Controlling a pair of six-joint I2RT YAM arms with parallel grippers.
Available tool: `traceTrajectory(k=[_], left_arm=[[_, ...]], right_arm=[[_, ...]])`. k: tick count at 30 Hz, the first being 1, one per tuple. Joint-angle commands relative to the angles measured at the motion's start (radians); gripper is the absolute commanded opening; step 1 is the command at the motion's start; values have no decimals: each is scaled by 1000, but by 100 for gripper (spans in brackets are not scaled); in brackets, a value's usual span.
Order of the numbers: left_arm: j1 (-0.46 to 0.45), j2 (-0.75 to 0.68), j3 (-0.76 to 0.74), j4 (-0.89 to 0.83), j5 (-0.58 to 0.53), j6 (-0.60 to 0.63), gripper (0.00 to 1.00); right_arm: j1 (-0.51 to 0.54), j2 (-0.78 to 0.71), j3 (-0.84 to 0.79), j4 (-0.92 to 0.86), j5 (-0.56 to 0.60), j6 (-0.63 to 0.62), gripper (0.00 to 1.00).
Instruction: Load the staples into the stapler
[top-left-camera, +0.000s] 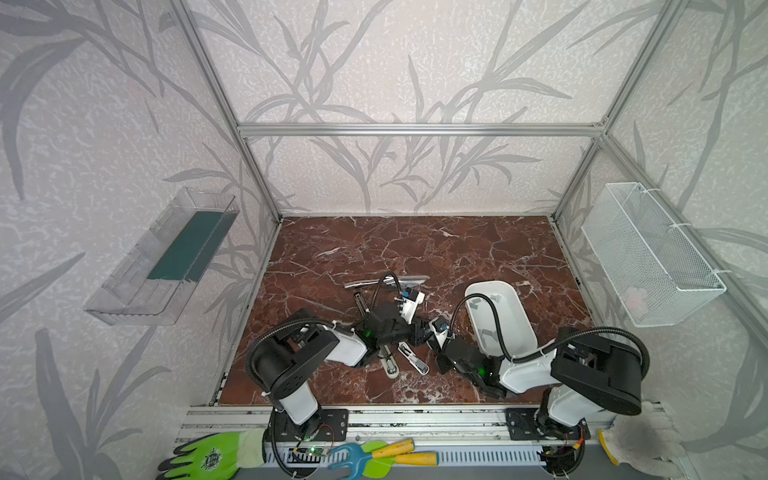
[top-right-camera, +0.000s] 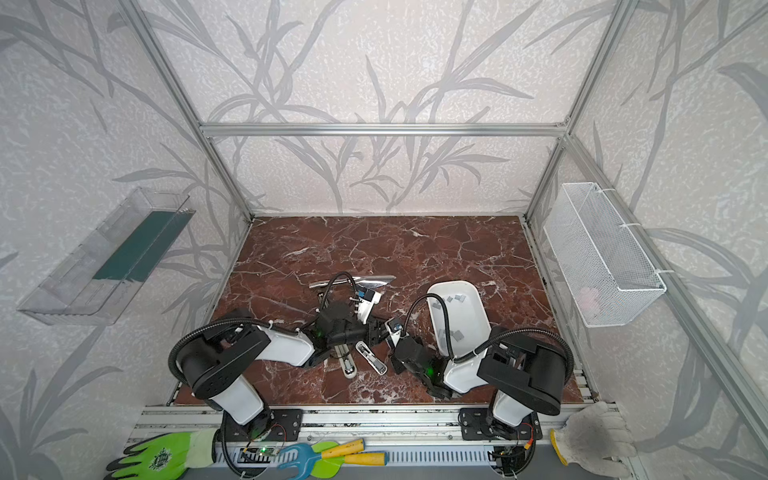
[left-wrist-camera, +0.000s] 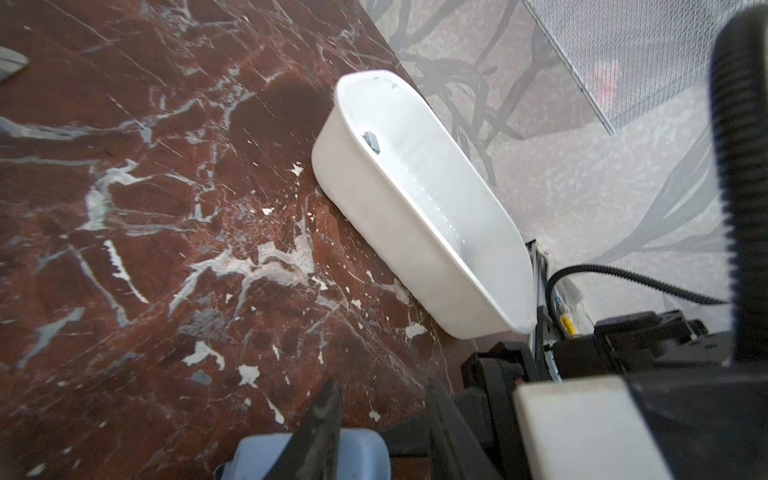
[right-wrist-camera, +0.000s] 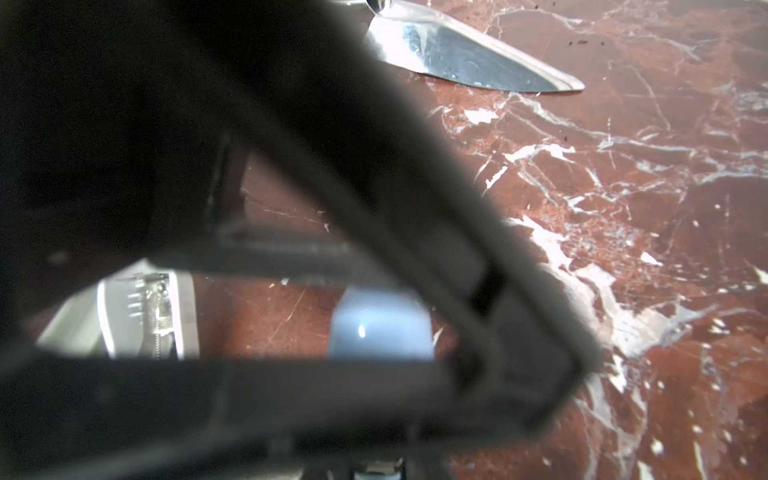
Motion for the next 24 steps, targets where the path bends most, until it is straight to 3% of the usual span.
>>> traceTrajectory(k=[1,5,9,13,24], left_arm=[[-29,17,4,74,50,35,31],[-46,36,6,28,2,64,25],[-52,95,-10,78,-37,69,24],[-54,93,-25,111,-48,73,24],[-53,-56,40,-157,-132,165,24]], right_arm=[[-3,-15,-4,17,14,-1,6],[-3,-37,-8,16,17,-2,9],[-4,-71,-13,-27,17,-7,18],[-3,-125,-21,-54,15,-9,20],[-3,-329,-49,-179,10,-23,39]])
